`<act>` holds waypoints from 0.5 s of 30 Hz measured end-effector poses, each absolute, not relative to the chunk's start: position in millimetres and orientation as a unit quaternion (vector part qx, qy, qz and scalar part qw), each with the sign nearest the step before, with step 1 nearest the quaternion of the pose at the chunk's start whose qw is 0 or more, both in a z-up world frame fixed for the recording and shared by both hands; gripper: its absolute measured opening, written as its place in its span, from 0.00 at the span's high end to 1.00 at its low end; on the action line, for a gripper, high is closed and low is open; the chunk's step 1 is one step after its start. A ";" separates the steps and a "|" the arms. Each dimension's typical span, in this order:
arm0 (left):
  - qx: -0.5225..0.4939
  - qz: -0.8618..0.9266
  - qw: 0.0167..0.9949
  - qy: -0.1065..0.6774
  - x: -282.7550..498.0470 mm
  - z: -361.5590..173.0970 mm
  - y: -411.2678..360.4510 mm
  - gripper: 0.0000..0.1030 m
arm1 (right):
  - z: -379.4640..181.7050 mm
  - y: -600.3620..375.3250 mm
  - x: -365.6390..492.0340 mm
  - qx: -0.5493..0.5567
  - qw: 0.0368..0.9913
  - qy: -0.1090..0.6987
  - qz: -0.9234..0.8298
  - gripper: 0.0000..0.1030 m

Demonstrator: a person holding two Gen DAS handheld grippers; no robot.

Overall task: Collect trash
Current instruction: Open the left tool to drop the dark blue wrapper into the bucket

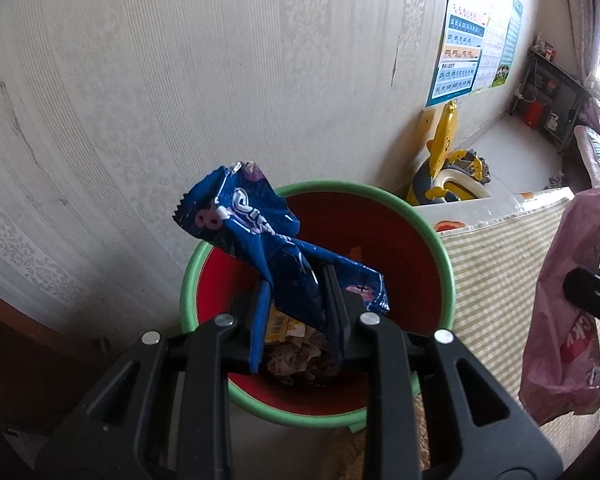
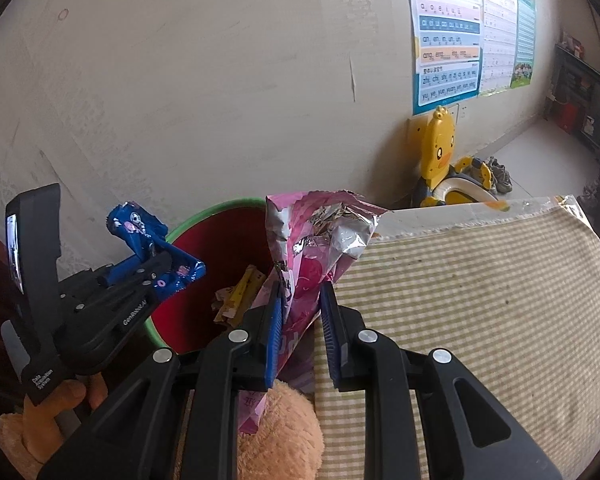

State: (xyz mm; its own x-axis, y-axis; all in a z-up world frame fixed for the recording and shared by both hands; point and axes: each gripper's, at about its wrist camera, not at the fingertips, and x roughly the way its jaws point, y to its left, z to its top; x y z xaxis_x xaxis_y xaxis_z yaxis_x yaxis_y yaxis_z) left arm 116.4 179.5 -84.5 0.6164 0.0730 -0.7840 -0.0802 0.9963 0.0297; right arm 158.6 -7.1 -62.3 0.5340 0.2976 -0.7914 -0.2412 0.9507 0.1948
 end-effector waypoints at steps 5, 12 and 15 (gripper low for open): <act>-0.011 0.040 0.893 0.448 122.9 -94.3 181.7 0.76 | -66.9 -1.8 162.7 0.025 0.873 0.462 0.156 0.82; -0.010 0.044 0.887 0.460 127.4 -104.9 184.7 0.76 | -71.6 2.3 166.5 0.022 0.870 0.465 0.161 0.82; -0.011 0.045 0.885 0.463 130.2 -108.1 185.0 0.75 | -73.2 3.9 169.1 0.020 0.869 0.466 0.163 0.82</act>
State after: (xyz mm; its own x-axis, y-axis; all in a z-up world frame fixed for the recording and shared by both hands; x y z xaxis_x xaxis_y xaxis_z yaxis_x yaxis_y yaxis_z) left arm 130.2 185.0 -108.1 0.5670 0.0698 -0.8208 -0.0895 0.9957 0.0229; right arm 169.1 3.9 -73.2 0.5115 0.3025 -0.8042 -0.2650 0.9459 0.1873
